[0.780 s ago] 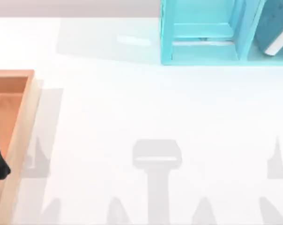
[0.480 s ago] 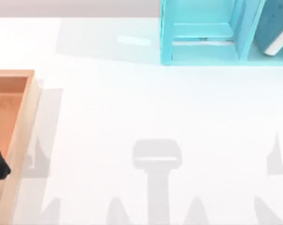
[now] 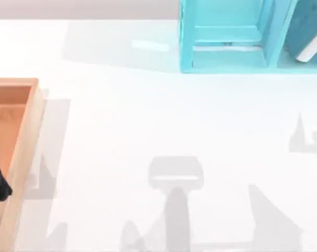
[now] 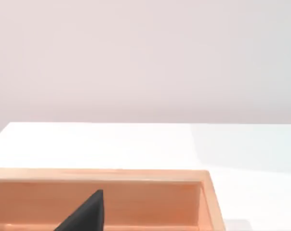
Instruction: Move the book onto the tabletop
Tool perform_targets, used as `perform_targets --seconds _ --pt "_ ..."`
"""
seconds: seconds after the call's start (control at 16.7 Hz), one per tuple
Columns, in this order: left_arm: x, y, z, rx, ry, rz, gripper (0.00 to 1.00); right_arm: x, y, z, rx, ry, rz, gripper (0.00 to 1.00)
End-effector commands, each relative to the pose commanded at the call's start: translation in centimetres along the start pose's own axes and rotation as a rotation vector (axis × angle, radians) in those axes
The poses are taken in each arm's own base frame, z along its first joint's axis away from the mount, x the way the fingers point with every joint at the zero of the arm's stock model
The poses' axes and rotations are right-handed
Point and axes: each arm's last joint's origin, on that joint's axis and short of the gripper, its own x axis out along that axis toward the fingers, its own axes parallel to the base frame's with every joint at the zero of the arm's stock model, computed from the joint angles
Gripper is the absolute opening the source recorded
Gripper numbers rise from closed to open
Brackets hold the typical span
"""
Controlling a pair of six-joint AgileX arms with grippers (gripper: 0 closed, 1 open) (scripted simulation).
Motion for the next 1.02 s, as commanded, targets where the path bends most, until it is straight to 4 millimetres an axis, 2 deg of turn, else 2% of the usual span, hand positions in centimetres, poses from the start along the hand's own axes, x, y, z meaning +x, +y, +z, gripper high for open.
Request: perform_targets --seconds 0.12,0.24,0.54,0.78,1.02 --pt "0.0 0.0 0.0 0.000 0.000 0.000 1.00 3.3 -0.3 0.0 0.038 0.040 0.003 1.00" --pt "0.0 0.0 0.0 0.000 0.000 0.000 1.00 7.0 -0.7 -1.0 0.078 0.084 0.004 1.00" --pt "0.0 0.0 0.0 0.000 0.000 0.000 1.00 14.9 -2.5 -6.7 0.176 0.170 0.001 1.00" --pt "0.0 0.0 0.0 0.000 0.000 0.000 1.00 18.6 -3.8 -11.3 0.234 0.178 0.005 1.00" --pt "0.0 0.0 0.0 0.000 0.000 0.000 1.00 20.2 -4.4 -13.4 0.261 0.149 0.014 1.00"
